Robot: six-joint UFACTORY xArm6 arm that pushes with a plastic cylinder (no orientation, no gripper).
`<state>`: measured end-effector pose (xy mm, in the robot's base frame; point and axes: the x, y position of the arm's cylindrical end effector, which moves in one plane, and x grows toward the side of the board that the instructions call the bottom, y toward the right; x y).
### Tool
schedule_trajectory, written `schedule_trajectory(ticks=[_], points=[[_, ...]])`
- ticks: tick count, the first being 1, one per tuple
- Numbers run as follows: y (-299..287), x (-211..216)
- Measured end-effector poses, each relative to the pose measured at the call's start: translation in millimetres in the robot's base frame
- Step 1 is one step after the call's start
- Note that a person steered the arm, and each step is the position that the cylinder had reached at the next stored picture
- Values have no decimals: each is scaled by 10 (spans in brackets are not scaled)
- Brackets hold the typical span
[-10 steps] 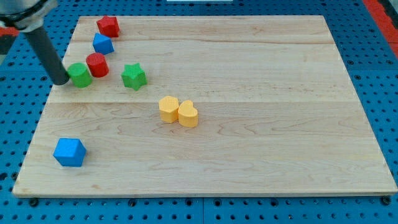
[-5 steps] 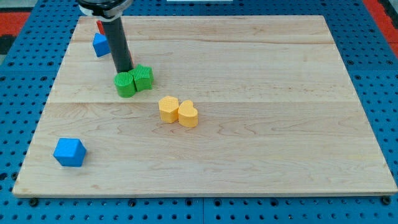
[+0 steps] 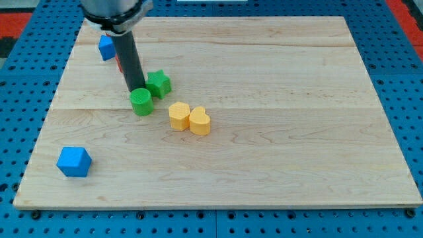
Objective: Drag the green blocks diagonally to the top left of the yellow blocks
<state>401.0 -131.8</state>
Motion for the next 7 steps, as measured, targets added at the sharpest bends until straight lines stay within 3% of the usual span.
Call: schedule_trajectory(ticks=[1, 2, 3, 4, 6, 7], points=[[-216, -60], [-239, 410], [-211, 577], [97, 563], [327, -106], [280, 28]])
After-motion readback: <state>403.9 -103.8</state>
